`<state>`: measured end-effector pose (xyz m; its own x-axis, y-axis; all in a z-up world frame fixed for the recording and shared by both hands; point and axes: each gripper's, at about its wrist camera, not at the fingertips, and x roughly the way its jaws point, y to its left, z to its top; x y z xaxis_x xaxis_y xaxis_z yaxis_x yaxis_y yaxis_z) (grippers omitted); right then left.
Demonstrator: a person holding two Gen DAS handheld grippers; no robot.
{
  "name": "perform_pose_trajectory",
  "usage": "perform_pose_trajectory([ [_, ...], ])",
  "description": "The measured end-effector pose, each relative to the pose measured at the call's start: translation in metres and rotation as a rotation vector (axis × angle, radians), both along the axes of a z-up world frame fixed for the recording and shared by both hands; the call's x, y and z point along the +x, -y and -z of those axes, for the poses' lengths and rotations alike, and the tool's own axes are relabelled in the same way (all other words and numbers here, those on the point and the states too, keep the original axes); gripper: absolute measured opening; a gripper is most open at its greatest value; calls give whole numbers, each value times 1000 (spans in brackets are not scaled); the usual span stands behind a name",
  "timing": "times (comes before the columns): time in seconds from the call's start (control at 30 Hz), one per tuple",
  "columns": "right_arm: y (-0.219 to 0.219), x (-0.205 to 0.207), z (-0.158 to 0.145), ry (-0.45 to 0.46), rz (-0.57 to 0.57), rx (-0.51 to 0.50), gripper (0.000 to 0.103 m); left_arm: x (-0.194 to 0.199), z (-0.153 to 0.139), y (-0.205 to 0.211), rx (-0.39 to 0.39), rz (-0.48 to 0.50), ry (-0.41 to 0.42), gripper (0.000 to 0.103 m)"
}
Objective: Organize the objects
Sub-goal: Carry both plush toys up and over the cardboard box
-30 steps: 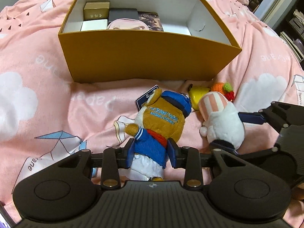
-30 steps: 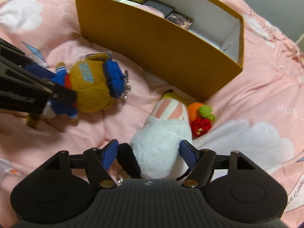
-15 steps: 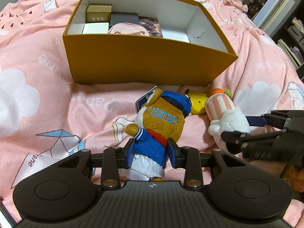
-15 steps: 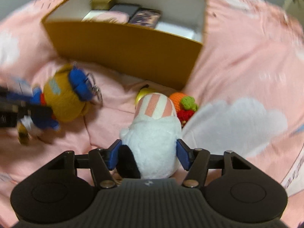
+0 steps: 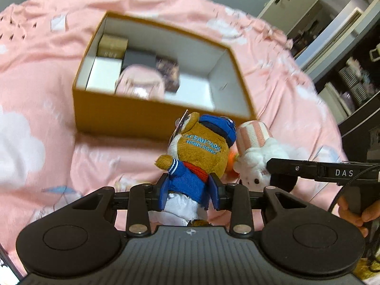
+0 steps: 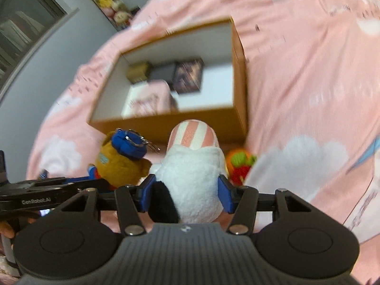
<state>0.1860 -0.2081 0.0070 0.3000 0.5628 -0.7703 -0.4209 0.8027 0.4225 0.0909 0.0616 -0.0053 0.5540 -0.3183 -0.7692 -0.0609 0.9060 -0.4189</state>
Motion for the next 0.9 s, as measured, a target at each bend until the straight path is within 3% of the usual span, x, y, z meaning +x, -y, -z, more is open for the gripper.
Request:
perform_pose_trajectory([
  [0.3,-8,34,-64,147,-1,151,57,42,-63,-2,6,-43,184,39],
  [0.43,-13,53,-79,188,17,176,57,66,-74,-1,26,-70,226,39],
  [0.57,-21,80,-73,172,43,188,57,94,-61,1,42,-98,205,39],
  [0.9,-46,125,-10,67,55,34,57,140,13,3,5,-143,36,39],
])
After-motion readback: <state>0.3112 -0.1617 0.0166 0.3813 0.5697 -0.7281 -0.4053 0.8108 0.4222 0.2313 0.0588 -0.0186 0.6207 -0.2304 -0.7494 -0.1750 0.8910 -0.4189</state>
